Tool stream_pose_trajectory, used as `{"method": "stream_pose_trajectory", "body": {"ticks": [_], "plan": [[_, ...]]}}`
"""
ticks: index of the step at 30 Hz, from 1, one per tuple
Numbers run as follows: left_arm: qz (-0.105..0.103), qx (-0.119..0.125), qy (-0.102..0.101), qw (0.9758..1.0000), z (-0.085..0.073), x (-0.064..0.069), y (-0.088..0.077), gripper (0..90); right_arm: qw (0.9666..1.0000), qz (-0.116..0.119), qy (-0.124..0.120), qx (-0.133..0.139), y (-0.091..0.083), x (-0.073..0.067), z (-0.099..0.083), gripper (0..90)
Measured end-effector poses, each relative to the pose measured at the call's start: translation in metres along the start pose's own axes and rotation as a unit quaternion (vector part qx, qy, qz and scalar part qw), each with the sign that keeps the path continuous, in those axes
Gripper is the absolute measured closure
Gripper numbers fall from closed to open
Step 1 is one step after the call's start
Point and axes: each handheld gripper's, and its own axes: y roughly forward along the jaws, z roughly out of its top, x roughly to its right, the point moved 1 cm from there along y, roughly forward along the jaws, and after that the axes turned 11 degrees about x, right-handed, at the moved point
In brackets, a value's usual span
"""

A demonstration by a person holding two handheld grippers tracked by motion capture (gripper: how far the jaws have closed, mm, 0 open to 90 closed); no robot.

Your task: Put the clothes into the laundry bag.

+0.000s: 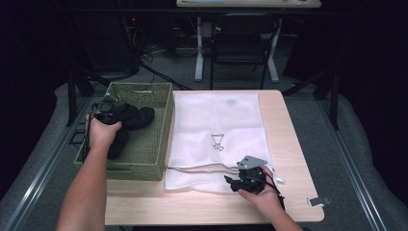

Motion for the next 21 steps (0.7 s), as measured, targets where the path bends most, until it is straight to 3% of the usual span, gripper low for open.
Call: {"method": "stream_pose_trajectory", "body": {"ticks": [21], "plan": [[-0.036,0.0,0.019,0.9992,0.017,0.01,-0.027,76.5,1.0,0.0,0.001,0.001,-0.001,0.0,0.0,30.3]]}}
